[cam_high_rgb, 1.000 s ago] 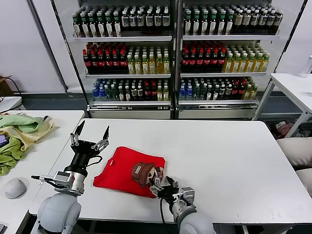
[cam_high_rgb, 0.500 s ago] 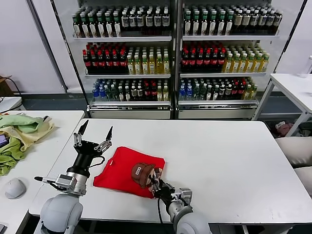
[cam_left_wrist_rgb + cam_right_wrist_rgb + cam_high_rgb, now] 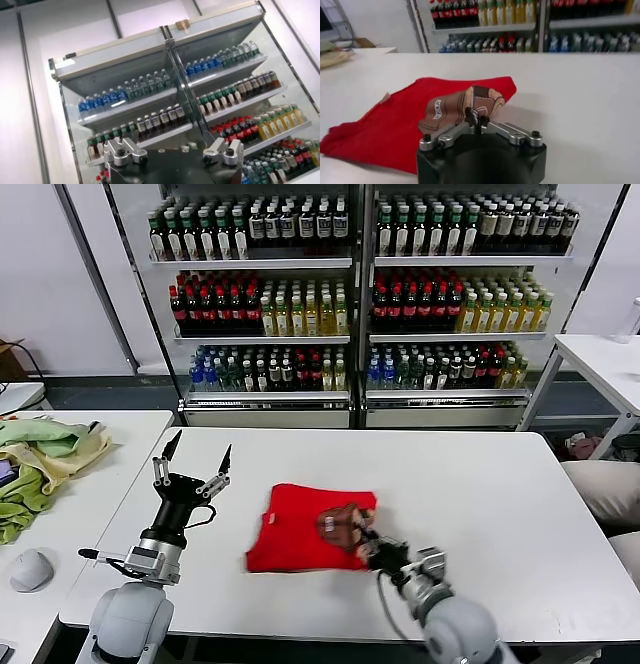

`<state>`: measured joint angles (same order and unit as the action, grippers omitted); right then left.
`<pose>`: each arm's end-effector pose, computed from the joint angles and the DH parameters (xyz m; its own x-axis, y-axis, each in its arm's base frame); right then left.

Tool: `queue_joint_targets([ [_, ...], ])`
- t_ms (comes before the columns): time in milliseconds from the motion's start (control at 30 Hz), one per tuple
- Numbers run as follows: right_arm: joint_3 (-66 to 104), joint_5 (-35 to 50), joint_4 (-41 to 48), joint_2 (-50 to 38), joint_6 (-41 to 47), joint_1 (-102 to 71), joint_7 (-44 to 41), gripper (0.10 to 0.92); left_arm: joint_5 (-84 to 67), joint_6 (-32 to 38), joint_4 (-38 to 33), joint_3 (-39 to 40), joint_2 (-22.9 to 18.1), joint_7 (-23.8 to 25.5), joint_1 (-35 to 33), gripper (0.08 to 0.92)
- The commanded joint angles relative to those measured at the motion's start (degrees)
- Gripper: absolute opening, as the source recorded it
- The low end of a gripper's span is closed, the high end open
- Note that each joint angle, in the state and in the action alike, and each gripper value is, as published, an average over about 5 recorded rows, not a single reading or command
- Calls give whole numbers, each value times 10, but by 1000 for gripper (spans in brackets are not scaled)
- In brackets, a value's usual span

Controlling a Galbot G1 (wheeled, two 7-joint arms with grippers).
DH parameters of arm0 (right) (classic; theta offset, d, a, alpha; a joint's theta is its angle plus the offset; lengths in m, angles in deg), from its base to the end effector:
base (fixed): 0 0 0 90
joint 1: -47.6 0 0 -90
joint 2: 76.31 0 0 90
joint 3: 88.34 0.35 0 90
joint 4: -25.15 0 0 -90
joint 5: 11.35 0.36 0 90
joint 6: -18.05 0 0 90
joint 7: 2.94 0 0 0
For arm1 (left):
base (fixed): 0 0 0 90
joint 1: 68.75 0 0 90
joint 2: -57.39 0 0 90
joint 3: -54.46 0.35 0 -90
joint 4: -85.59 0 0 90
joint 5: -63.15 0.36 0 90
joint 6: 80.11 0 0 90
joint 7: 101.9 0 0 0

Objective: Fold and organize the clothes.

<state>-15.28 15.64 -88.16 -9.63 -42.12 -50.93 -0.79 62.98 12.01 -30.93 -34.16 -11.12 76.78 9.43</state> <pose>0.2788 0.0063 -0.2731 -0.8316 -0.3991 0.3861 -0.3859 0.9153 0.1149 0.2785 0.0621 -0.2411 -0.9506 0.1737 -0.2573 0.0775 0.9354 0.3450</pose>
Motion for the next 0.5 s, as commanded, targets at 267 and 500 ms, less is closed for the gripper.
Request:
queue_joint_targets([
  [267, 111, -137, 114, -84, -19, 110, -248, 133, 55, 47, 28, 7, -20, -1, 27, 823],
  [500, 135, -195, 83, -80, -46, 65, -261, 290, 134, 110, 101, 9, -46, 22, 77, 823],
])
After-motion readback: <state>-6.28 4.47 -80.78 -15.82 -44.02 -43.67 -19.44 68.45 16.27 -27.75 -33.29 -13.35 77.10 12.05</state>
